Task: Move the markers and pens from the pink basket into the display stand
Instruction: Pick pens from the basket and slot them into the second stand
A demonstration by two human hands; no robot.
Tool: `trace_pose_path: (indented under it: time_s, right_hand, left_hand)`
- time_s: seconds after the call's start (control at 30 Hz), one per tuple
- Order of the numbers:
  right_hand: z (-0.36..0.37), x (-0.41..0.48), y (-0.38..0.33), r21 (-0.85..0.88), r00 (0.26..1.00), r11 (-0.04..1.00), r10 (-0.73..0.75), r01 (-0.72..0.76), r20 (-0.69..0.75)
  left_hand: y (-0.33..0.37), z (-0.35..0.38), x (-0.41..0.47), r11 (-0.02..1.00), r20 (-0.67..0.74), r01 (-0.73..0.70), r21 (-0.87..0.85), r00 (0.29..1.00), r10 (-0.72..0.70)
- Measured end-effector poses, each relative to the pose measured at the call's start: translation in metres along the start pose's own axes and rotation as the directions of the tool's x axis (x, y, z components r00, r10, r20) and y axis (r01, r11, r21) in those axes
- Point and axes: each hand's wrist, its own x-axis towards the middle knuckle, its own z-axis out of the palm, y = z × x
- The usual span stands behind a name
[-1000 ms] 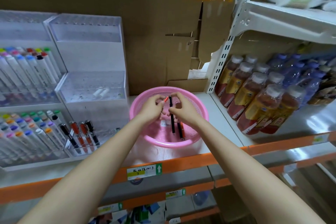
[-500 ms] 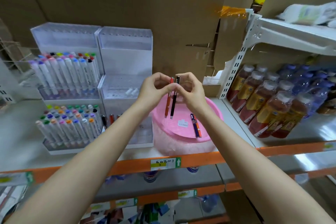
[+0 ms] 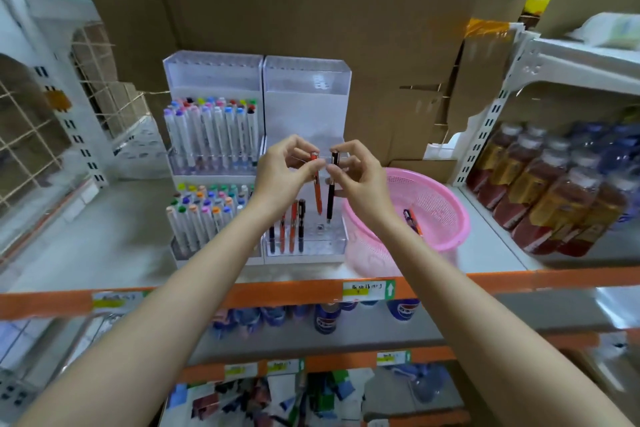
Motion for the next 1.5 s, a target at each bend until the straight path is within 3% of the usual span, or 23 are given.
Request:
trace_pose_path:
  time_s: [0.17,0.67,0.97,1.5]
  right_hand:
    - [0.009,-0.01,0.007,-0.082,1.0,0.997,-0.01,0.008,-0.019]
    - [0.014,-0.019,0.022,-0.084,0.994,0.995,0.044,-0.053,-0.102]
    - [0.014,-0.019,0.018,-0.08,0.993,0.994,0.069,-0.076,-0.092]
    - [0.014,-0.019,0.022,-0.108,0.994,0.993,0.035,-0.046,-0.1]
  left_hand:
    - [-0.006,-0.006,-0.002,0.995,0.063,-0.037,0.094,0.998,0.031]
    - [-0.015,-0.005,-0.009,0.971,0.169,-0.11,0.213,0.983,0.074]
    - [-0.016,-0.008,-0.008,0.985,0.145,-0.056,0.164,0.989,0.032]
    - [-0.026,-0.005,-0.016,0.883,0.321,-0.194,0.427,0.945,0.053]
